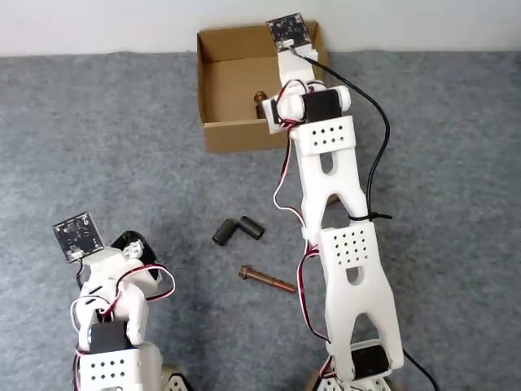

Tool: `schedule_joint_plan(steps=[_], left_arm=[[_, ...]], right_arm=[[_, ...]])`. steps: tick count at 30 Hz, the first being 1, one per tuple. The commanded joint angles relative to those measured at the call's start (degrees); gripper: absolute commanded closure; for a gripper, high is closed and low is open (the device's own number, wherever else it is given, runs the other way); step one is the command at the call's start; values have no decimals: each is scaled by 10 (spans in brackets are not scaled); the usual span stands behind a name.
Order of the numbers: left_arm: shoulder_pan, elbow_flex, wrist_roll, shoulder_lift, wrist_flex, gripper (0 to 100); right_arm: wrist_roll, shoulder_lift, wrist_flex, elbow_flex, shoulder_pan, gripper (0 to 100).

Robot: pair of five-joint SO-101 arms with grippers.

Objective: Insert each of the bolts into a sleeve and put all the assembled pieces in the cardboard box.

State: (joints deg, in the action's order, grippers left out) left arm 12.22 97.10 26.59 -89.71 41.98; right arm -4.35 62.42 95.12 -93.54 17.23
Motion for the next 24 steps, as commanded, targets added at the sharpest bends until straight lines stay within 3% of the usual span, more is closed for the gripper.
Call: schedule_joint_plan(steps=[1, 9, 19, 24], left_arm=[[5, -3, 5, -1, 4, 995], [5, -3, 5, -1, 4, 995], [5, -3, 5, -1, 4, 995], [5, -3, 5, -1, 4, 995]], right_arm=[[-6, -54, 73, -25, 16, 991], [-36, -122, 80, 44, 56, 991], [-39, -369, 76, 524, 125, 983], [-39, -373, 73, 601, 139, 846]])
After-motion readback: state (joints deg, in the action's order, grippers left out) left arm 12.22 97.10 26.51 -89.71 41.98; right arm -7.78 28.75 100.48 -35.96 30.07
